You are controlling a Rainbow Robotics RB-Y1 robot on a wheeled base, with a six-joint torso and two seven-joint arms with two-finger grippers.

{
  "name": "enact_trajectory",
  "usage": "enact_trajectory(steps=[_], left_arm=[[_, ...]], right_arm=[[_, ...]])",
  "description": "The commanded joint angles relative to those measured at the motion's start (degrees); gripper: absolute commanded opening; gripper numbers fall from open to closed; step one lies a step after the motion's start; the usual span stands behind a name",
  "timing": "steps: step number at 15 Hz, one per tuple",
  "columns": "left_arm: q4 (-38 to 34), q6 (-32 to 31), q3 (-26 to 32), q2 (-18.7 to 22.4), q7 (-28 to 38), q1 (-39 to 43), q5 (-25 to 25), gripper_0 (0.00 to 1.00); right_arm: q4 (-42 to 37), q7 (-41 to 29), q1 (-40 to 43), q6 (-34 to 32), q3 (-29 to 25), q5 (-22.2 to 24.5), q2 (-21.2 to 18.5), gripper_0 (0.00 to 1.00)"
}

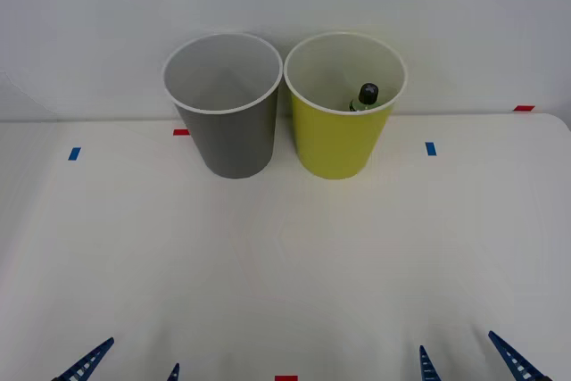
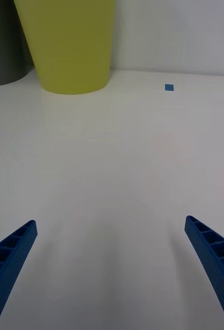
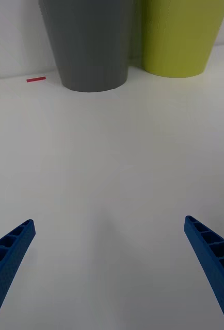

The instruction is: Put cans in the gray bin and PET bottles in the light green bin.

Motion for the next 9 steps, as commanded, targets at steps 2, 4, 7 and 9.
enact_trajectory(steps=[2,4,7,9], left_arm=[[0.00,0.00,0.00,0.00,0.00,0.00,0.00,1.00],[0.00,0.00,0.00,0.00,0.00,0.00,0.00,1.00],[0.00,0.00,0.00,0.00,0.00,0.00,0.00,1.00],[0.00,0.00,0.00,0.00,0.00,0.00,0.00,1.00]], right_arm=[[0.00,0.00,0.00,0.00,0.00,0.00,0.00,1.00],[0.00,0.00,0.00,0.00,0.00,0.00,0.00,1.00],[0.00,0.00,0.00,0.00,0.00,0.00,0.00,1.00],[0.00,0.00,0.00,0.00,0.00,0.00,0.00,1.00]])
